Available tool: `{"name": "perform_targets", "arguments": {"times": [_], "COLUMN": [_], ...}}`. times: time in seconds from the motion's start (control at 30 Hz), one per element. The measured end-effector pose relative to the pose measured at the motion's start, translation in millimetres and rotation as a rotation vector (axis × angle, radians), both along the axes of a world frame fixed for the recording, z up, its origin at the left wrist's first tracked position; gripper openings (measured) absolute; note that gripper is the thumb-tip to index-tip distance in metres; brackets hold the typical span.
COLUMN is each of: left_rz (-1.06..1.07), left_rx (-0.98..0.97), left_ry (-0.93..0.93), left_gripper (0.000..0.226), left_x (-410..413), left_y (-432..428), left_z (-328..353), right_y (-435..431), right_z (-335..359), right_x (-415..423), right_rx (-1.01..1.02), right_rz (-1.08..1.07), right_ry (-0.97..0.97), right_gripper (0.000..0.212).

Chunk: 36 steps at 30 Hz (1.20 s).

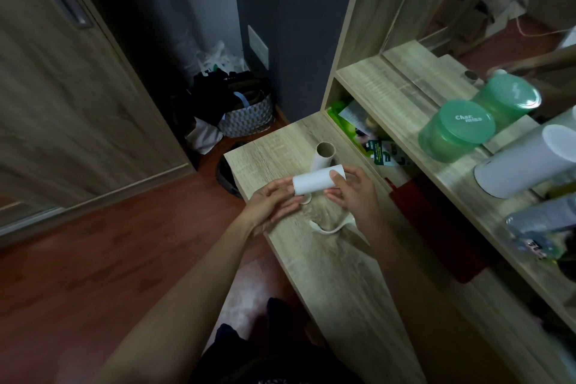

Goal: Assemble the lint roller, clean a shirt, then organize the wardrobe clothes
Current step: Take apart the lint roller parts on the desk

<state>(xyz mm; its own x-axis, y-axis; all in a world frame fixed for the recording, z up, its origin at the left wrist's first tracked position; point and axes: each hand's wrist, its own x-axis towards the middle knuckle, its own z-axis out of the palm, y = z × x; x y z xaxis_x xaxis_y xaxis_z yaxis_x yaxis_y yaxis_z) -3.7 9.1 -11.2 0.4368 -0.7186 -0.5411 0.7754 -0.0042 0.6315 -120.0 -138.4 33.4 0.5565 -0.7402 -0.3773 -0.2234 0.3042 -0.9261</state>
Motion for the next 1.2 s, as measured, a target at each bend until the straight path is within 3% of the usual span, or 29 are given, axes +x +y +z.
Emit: {"name": "perform_targets", "arguments": {"times": [0.13, 0.37, 0.7, 0.9, 1.03, 1.2], "left_rz": [-0.031, -0.055, -0.105, -0.04, -0.036, -0.071], "left_rx": [0.067, 0.029, 0.154, 0.1, 0.099, 0.08], "left_ry": [-0.154, -0.186, -0.529, -0.524, -0.618, -0.627], "left_gripper": [0.026, 0.026, 0.018, 0.023, 0.037, 0.035], "left_x": [1, 1, 8, 1, -1, 2], "left_y": [-2, -5, -13, -16, -15, -12], "left_z": [1, 13, 19, 24, 21, 22], "right_y": [-5, -10, -12, -13, -16, -16], "right_z": [-5, -6, -5, -5, -5, -7], "right_x": [-2, -7, -14, -11, -11, -14], "right_rx": [0.079, 0.213, 0.269, 0.29, 0.31, 0.325], "right_rz": [0.017, -0.008, 0.041, 0.003, 0.001, 0.037], "right_ry": [0.001, -0.044, -0.086, -0.108, -0.113, -0.118], "right_gripper": [0.028, 0.029, 0.022, 0.013, 0.016, 0.019]}}
